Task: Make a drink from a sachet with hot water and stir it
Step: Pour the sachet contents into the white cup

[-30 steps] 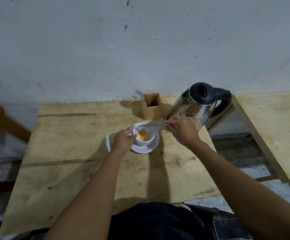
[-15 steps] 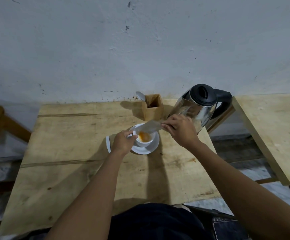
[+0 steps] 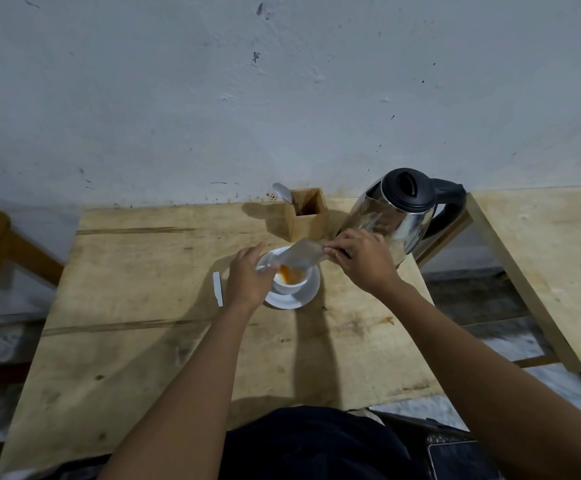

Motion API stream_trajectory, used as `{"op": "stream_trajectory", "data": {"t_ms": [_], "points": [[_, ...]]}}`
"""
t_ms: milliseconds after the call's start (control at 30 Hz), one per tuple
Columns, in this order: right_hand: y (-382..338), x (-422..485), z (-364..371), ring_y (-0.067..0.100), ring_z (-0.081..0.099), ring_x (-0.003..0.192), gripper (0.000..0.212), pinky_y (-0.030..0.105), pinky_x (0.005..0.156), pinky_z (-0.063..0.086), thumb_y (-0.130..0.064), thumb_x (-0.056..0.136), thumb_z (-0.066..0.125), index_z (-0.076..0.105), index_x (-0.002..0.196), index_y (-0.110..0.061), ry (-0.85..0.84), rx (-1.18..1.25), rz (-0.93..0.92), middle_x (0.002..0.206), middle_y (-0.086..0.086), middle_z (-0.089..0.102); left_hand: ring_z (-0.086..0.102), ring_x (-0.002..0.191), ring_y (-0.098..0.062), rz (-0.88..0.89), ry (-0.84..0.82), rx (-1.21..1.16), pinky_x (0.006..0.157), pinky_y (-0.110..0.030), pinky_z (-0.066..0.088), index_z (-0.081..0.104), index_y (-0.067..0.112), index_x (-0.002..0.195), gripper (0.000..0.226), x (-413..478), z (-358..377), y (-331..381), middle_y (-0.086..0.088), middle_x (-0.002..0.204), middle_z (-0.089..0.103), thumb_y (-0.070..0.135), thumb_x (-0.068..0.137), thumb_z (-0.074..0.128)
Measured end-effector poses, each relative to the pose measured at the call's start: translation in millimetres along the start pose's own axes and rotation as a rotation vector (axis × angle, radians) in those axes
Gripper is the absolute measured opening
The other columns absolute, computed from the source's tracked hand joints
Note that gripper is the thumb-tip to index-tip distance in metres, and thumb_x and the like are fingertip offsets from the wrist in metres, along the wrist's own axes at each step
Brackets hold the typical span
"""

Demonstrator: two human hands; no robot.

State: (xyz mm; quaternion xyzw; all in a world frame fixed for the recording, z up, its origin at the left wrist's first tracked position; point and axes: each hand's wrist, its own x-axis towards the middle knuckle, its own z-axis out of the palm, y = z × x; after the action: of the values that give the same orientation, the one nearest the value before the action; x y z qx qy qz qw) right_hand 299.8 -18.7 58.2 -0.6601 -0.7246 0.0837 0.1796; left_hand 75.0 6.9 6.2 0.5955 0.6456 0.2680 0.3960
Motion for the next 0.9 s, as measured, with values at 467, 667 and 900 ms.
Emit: {"op": "stream_trajectory", "data": {"t_ms": [467, 667, 900], "points": [[-17.0, 10.5, 2.5, 0.013, 0.068, 0.083, 0.019, 0.036, 0.077, 0.055, -0.04, 0.091, 0.067, 0.079, 0.099, -0.028, -0.009, 0.201, 0.163, 0.095, -0.006, 0.077, 0.057, 0.093, -0.015, 0.088, 0.027, -0.07, 0.079, -0.02, 0.038, 0.072, 0.005, 0.103, 0.021, 6.7, -3.7, 17.3, -0.008, 0.111, 0.068, 0.018, 0.091, 0.06], [-24.0, 8.8, 9.0, 0.016, 0.063, 0.091, 0.016, 0.037, 0.085, 0.04, -0.043, 0.092, 0.065, 0.078, 0.097, -0.033, 0.034, 0.073, 0.156, 0.097, -0.01, 0.076, 0.06, 0.099, -0.021, 0.086, 0.039, -0.042, 0.083, -0.025, 0.043, 0.072, 0.004, 0.102, 0.023, 8.6, -2.4, 12.6, -0.009, 0.112, 0.067, 0.02, 0.09, 0.06], [-24.9, 7.8, 10.0, 0.016, 0.063, 0.096, 0.019, 0.039, 0.091, 0.039, -0.047, 0.091, 0.063, 0.077, 0.095, -0.035, 0.009, 0.092, 0.21, 0.101, -0.013, 0.075, 0.06, 0.104, -0.026, 0.074, 0.046, -0.027, 0.091, -0.037, 0.049, 0.073, 0.007, 0.102, 0.024, 10.5, -2.5, 10.8, -0.009, 0.111, 0.068, 0.023, 0.089, 0.061]]}}
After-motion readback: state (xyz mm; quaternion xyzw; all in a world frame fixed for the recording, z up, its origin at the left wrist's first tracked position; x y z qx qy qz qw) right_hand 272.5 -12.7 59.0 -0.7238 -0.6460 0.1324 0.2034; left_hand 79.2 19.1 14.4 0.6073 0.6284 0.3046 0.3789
